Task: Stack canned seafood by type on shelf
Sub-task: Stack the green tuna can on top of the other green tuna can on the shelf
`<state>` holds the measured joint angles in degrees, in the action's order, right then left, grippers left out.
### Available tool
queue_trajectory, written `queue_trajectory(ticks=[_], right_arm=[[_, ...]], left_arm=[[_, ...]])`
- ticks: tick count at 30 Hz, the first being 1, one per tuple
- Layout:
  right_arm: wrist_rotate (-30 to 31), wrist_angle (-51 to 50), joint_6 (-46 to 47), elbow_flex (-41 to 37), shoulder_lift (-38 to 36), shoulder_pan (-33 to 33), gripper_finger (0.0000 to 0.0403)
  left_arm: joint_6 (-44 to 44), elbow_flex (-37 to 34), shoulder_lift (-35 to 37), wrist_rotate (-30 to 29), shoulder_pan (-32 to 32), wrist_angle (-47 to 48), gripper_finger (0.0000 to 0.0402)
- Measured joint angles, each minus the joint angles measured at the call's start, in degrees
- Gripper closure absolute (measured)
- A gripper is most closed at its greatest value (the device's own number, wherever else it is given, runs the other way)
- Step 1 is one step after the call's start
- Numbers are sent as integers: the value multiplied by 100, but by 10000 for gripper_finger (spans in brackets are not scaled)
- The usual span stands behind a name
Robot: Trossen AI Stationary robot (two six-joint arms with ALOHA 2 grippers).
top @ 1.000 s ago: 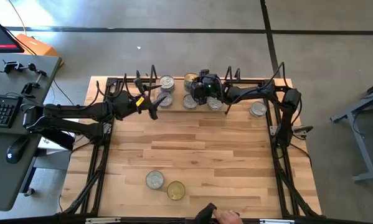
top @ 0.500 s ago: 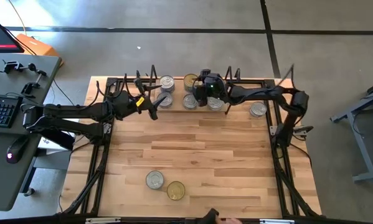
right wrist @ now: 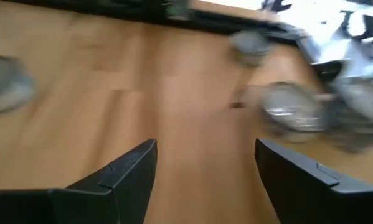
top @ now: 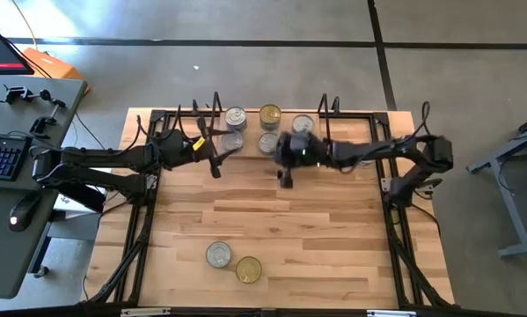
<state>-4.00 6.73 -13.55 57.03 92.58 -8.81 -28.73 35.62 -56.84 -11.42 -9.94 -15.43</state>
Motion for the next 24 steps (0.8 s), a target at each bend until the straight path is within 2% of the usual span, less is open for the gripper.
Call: queue_trajectory(ticks=[6, 9, 11, 15, 18, 20, 24], right_arm=[[43, 183, 720, -264, 91, 989, 142], [95, 179, 1095, -264, 91, 1349, 142], [340, 209, 1270, -264, 91, 1512, 142], [468, 190, 1287, -264, 91, 1582, 142], [502, 84, 1249, -264, 91, 1599, 142], [502, 95, 1300, -264, 120, 1599, 142], [538, 175, 1387, -264, 308, 1599, 142]], left_arm=[[411, 0, -85, 842, 243, 629, 170], [598, 0, -255, 923, 570, 841, 170], [716, 0, -411, 877, 857, 946, 172], [893, 0, -757, 626, 1526, 968, 187], [1132, 0, -932, 674, 1942, 978, 202], [1412, 0, -999, 919, 2159, 983, 214], [1926, 2, -1209, 1788, 2468, 943, 252]])
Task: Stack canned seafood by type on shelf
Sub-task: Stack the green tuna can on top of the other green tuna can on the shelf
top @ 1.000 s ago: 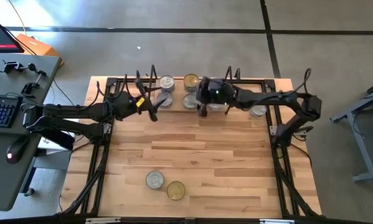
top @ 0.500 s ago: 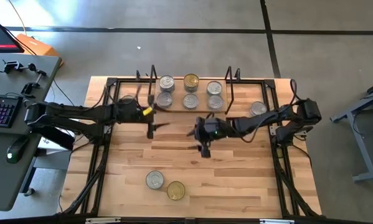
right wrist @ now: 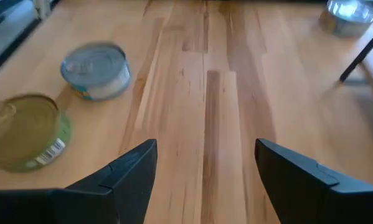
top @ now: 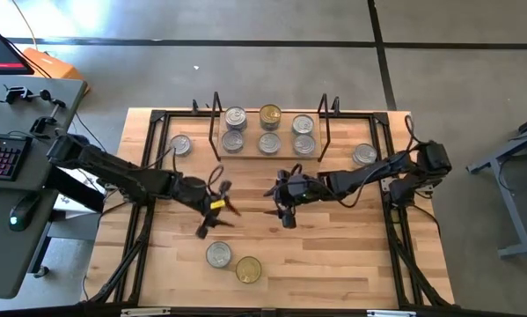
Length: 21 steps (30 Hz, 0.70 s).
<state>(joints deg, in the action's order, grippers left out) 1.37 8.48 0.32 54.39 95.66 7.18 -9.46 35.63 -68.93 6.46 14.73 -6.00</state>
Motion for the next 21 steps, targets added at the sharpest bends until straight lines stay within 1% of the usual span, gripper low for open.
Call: queue_trajectory(ticks=[2, 4, 8, 10, 12, 15, 18, 21], right_arm=[[3, 89, 166, 0, 189, 0, 142], [5, 155, 377, 0, 395, 44, 142], [4, 104, 675, -5, 710, 297, 142], [57, 341, 781, -146, 724, 488, 142], [408, 946, 908, -472, 716, 703, 142], [1152, 2005, 1357, -1197, 711, 1017, 142], [1843, 2985, 1950, -1852, 699, 1305, 142], [2373, 3549, 2283, -2265, 703, 1540, 142]], left_arm=[[192, 1, -246, 221, 128, -123, 277], [367, 5, -582, 230, 243, -286, 307], [865, 5, -1390, 263, 446, -1038, 369], [1196, 5, -1781, 502, 532, -1484, 392], [1542, 5, -2141, 800, 636, -2024, 396], [1841, 73, -2643, 962, 812, -2764, 397], [1890, 376, -3127, 1001, 948, -2826, 401], [1954, 760, -3526, 1005, 985, -2463, 401]])
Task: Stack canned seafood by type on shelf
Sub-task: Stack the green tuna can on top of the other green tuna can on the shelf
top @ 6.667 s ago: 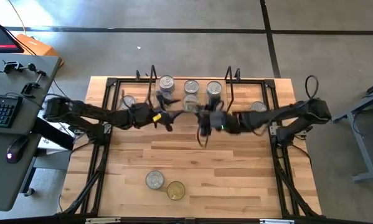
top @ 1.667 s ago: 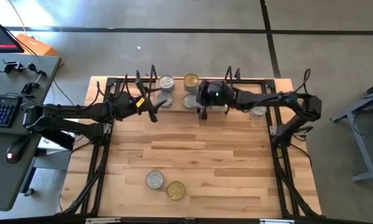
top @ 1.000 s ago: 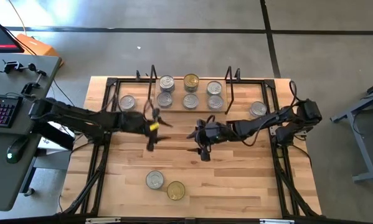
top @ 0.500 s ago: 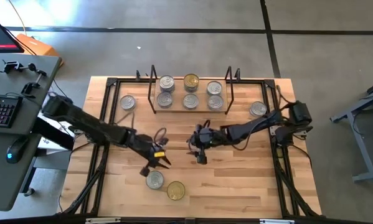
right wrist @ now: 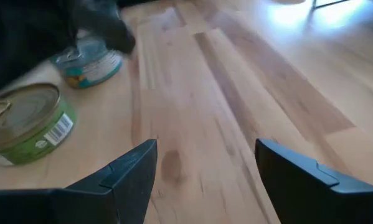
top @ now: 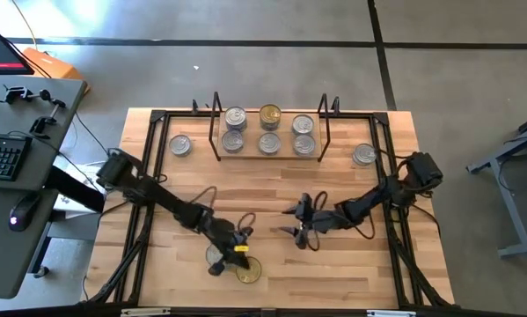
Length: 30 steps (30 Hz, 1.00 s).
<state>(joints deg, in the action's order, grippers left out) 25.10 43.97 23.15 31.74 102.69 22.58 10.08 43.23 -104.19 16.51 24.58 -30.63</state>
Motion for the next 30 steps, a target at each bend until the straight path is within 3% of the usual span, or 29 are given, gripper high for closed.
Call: queue_trajectory(ticks=[9, 13, 17, 20, 25, 30], right_arm=[[578, 191, -319, -136, -2, 114, 142], [641, 192, -408, -106, -2, 30, 142], [640, 158, -408, -106, -2, -94, 142], [638, 127, -412, -106, -2, -182, 142], [634, 98, -413, -106, -2, -333, 142], [627, 92, -415, -106, -2, -472, 142]], left_arm=[[-287, 399, -202, -321, -548, 1332, 401], [-871, 384, 59, -867, -957, 1731, 401], [-1360, 353, 547, -1784, -1207, 2287, 401], [-1645, 368, 955, -2347, -1227, 2364, 401], [-2067, 364, 1023, -2471, -1126, 2097, 396], [-2713, 364, 593, -2519, -1005, 1957, 344]])
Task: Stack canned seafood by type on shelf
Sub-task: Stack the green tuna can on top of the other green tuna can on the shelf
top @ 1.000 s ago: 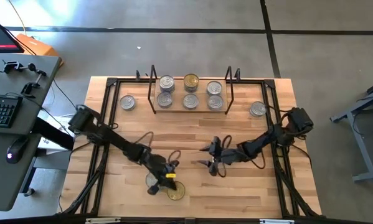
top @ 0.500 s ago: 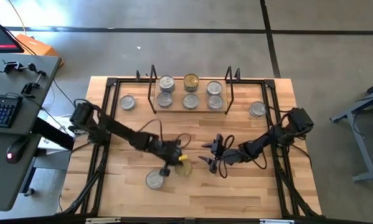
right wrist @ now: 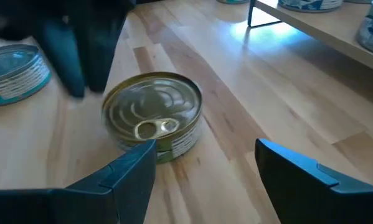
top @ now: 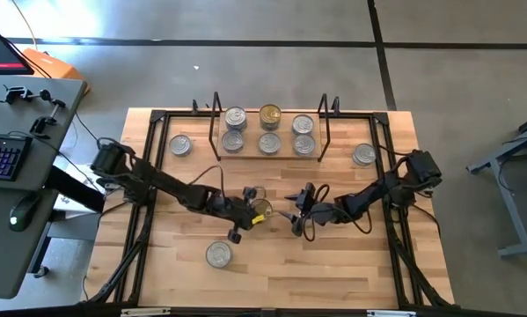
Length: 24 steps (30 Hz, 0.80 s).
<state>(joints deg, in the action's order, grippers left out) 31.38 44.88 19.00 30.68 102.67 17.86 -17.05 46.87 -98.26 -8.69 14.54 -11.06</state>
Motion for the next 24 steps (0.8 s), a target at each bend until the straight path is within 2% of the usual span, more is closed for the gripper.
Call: queue_trajectory(ticks=[5, 9, 13, 18, 21, 24], right_arm=[[-10, 12, 1, 0, 0, -26, 142], [-30, 9, 2, 0, 0, -21, 142], [-80, 67, -60, 0, 0, -21, 142], [-937, 809, -889, 60, -2, 202, 142], [-1057, 686, -1736, 317, -2, 343, 142], [-1104, -83, -2911, 738, -2, 438, 142]], left_arm=[[76, 0, -442, -64, 16, -282, 272], [180, 2, -568, -459, 110, -180, 256], [-147, 11, -614, -904, 253, -90, 299], [41, 11, -585, -971, 294, -114, 386], [278, 9, -585, -871, 291, -201, 392], [386, -1, -596, -818, 299, -371, 399]])
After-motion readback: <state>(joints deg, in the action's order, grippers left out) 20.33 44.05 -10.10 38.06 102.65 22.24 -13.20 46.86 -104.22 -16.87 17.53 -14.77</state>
